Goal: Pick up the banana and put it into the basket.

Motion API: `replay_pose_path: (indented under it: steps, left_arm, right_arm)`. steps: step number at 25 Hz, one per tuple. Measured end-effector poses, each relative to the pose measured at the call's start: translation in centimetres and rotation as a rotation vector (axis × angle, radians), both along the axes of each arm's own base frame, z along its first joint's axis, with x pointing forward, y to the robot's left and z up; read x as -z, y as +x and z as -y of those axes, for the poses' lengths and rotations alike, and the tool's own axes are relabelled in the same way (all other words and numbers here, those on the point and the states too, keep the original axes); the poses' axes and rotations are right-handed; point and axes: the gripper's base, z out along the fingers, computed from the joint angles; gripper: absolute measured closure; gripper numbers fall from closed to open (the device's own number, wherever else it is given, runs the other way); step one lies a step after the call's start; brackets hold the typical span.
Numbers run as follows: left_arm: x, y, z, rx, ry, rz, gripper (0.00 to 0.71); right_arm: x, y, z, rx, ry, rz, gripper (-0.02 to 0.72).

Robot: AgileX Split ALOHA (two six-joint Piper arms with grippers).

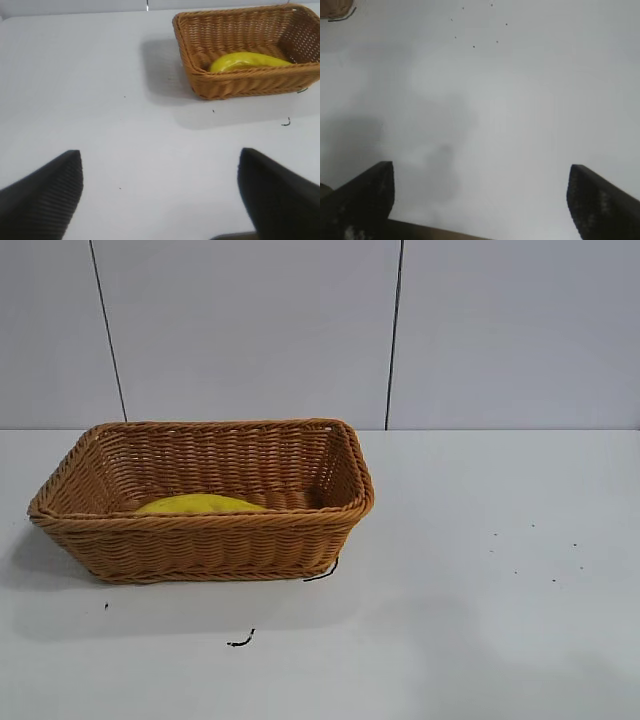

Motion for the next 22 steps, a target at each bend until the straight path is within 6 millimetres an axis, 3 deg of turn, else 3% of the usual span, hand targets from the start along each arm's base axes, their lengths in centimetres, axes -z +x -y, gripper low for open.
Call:
replay_pose_path:
  steps: [13,22]
  left_arm:
    - [0.0,0.0,0.0,0.000,0.000,0.000,0.075]
    - [0.0,0.0,0.0,0.000,0.000,0.000,0.075]
  right_arm:
    - [-0.7,-5.2,-0.1,0.001,-0.010,0.337,0.069]
    - [-0.7,-5.4,-0.1,0.001,-0.013,0.350,0.069]
